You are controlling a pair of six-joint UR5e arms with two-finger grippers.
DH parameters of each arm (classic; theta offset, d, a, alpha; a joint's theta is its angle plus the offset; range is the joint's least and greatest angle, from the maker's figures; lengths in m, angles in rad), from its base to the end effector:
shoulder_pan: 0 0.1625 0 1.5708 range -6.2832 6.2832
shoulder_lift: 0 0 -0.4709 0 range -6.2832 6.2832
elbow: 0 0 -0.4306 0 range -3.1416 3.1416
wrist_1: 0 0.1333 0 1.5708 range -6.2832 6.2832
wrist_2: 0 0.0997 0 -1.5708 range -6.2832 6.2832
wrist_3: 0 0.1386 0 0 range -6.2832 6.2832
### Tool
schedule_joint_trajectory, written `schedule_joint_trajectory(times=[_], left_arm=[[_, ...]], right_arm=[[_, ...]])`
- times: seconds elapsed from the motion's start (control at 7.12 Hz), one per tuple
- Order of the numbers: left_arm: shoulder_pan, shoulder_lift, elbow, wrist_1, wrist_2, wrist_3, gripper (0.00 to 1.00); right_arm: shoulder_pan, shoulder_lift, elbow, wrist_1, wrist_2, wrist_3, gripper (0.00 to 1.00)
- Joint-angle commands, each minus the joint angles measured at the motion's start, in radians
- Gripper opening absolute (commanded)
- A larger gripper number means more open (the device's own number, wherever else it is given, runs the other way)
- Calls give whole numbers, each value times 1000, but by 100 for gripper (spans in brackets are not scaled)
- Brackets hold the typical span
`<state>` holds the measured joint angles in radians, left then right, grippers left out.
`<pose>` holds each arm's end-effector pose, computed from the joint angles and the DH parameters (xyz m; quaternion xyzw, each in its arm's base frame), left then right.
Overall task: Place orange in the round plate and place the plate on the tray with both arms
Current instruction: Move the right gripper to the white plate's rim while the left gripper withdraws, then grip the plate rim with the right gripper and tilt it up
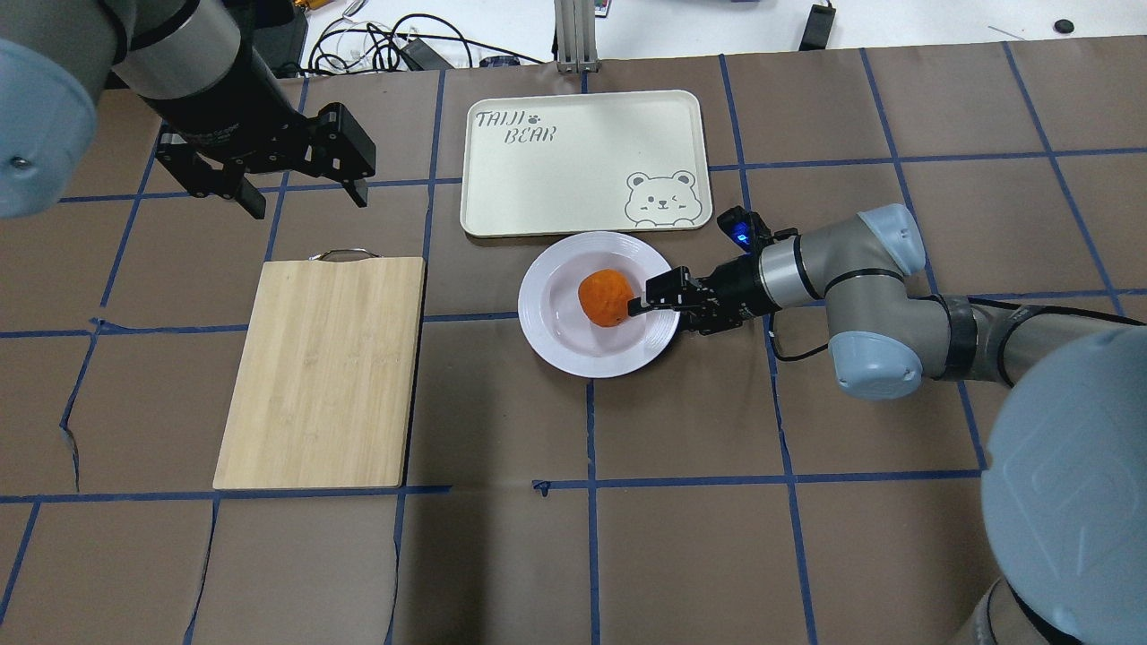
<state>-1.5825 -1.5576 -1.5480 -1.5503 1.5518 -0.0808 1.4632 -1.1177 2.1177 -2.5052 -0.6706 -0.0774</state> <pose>-0.1421 -0.5298 0.5161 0.0343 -0.9990 0.0278 0.0108 0.1833 -0.5555 0.1311 0.0279 0.8996 -0.0108 0.4357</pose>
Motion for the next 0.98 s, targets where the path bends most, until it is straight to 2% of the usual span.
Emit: schedule_joint_trajectory(times=[0.0, 0.42, 0.84], left_arm=[[-2, 1, 0, -1, 1, -1, 100], [-2, 1, -1, -1, 1, 1, 100], [-1, 1, 0, -1, 1, 1, 100]], right_arm=[[0, -2, -1, 2, 0, 2, 27], [0, -10, -4, 9, 11, 46, 5], [-3, -34, -19, 8, 45, 186, 4]])
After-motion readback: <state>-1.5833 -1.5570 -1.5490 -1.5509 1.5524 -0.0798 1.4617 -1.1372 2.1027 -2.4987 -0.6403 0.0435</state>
